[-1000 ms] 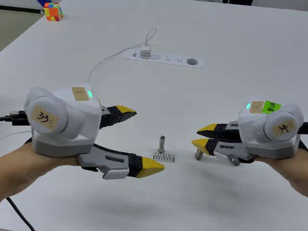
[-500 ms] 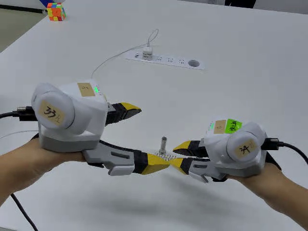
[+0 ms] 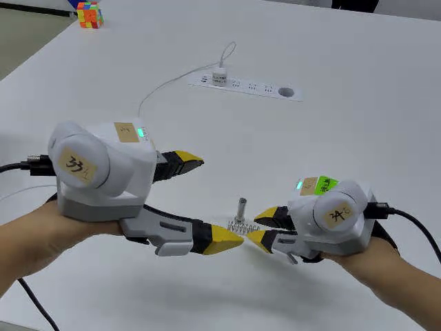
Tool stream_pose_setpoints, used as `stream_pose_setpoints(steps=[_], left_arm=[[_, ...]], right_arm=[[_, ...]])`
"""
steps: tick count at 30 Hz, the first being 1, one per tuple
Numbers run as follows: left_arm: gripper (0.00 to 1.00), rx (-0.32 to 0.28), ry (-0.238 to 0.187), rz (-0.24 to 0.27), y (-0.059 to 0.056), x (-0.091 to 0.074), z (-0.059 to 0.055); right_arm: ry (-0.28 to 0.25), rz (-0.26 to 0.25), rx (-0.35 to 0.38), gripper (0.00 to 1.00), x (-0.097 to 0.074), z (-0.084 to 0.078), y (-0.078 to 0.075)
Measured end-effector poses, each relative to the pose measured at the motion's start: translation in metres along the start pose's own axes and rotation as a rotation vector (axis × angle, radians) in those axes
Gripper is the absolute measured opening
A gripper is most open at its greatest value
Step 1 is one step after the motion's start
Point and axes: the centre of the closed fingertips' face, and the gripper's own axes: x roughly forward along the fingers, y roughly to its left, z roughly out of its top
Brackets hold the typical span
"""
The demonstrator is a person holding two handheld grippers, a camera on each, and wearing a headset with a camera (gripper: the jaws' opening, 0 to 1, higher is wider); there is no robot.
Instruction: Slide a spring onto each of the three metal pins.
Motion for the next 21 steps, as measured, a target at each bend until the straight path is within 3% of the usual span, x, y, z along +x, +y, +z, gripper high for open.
stream_pose_setpoints(steps=[5, 21], left_arm=[[0.79, -0.002, -0.006, 0.001, 0.0, 0.001, 0.002], [0.79, -0.015, -0.007, 0.003, 0.001, -0.003, -0.004]], right_arm=[[0.035, -0.019, -0.005, 0.16, 0.007, -0.006, -0.001], [0.092, 0.02, 0.008, 0.15, 0.014, -0.017, 0.004]])
